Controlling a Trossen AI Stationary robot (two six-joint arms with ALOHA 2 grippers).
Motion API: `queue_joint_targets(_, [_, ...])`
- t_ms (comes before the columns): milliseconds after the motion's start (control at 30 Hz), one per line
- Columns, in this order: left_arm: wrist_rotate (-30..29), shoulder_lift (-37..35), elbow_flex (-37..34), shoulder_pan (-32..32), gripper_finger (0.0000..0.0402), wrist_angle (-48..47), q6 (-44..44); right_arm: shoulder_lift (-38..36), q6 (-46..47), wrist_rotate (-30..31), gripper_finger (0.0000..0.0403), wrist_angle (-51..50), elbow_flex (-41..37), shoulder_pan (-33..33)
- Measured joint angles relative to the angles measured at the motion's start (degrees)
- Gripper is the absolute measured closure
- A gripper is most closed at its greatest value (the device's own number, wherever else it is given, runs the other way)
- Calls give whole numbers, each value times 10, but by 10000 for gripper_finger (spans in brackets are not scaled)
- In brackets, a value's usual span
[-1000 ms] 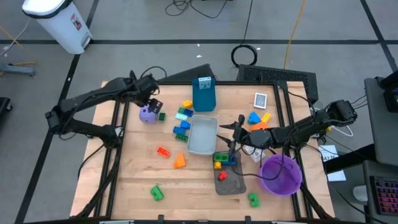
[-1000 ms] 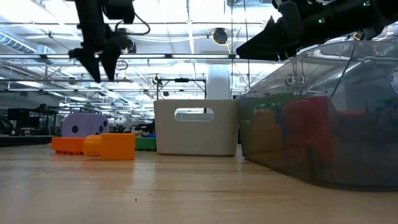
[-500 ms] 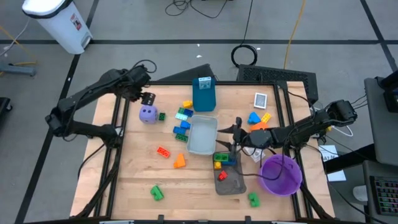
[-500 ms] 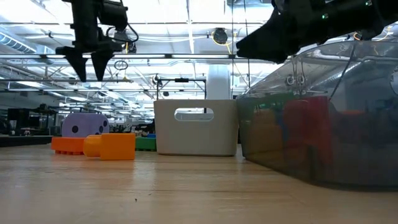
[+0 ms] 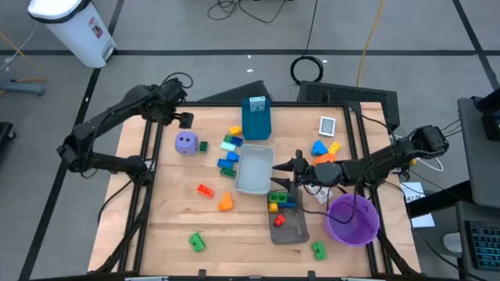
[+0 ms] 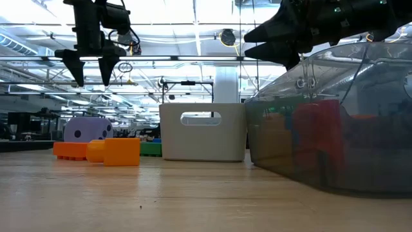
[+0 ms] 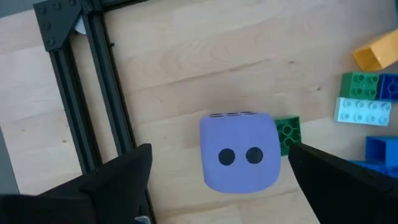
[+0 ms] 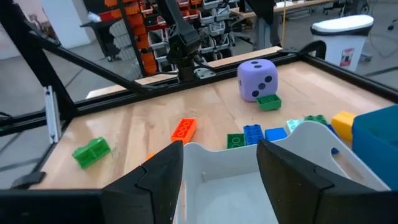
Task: Pick & Place Toys
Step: Put the purple dice into the white bin
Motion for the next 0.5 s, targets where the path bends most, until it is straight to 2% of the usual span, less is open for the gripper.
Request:
queue_joint_targets(200, [-17, 0, 0, -31, 3, 0, -46, 0, 3, 0, 207, -14, 0, 17])
queue_joint_targets(500, [-34, 13, -17, -68, 6, 7, -88, 0, -10, 1, 206, -15, 0, 25])
